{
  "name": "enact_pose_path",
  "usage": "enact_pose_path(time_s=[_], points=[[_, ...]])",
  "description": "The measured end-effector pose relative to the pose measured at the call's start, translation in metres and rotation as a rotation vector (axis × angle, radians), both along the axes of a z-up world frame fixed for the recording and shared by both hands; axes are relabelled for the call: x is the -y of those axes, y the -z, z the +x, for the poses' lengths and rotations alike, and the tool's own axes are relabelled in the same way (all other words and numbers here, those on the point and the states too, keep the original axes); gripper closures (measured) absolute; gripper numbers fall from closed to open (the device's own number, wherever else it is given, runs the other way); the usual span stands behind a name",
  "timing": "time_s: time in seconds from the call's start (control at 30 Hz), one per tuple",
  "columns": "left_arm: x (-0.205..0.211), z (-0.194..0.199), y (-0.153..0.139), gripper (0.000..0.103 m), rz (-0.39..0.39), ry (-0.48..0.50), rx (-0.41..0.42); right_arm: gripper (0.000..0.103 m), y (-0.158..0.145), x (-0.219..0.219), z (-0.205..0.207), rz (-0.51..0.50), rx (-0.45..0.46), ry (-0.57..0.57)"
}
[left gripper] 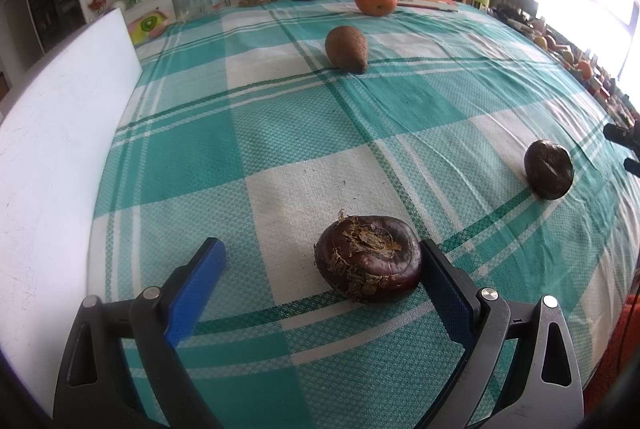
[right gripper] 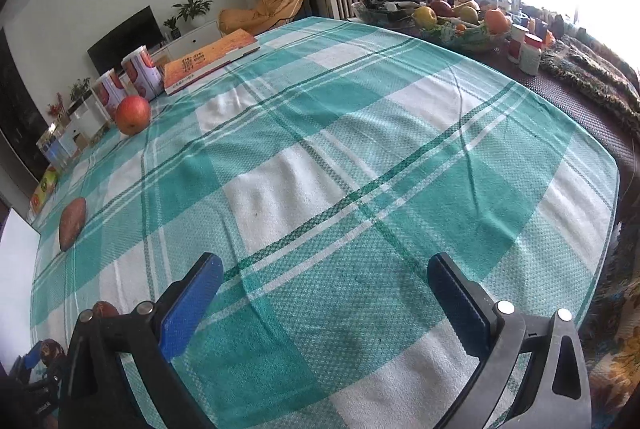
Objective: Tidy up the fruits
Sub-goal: 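Hold the left tool open at the mangosteen while the right tool approaches the sweet potato, then close the right tool around the reddish sweet potato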
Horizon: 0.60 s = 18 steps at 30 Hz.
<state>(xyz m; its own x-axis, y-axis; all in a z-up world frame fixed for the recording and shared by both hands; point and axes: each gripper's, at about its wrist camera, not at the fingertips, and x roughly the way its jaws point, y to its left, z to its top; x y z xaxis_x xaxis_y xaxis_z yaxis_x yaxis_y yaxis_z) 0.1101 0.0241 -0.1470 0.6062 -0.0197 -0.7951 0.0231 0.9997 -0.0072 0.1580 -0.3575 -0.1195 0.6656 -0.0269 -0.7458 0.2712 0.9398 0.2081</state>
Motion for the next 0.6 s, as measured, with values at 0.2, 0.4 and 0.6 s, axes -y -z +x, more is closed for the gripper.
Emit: enact_pose_path(time_s=[0.2,0.4,0.6], points=[[0.000,0.002,0.001,0.005,0.001,-0.008,-0.003,0.002,-0.058,-0.101,0.045,0.192,-0.027,-0.317],[0.000,0.002,0.001,0.005,0.001,-0.008,-0.003,0.008,-0.034,-0.237,0.131,0.230,-0.201,-0.512],[0.000,0.003,0.001,0.005,0.001,-0.008,-0.002,0.031,0.014,-0.293,0.178,0.218,-0.360,-0.530]])
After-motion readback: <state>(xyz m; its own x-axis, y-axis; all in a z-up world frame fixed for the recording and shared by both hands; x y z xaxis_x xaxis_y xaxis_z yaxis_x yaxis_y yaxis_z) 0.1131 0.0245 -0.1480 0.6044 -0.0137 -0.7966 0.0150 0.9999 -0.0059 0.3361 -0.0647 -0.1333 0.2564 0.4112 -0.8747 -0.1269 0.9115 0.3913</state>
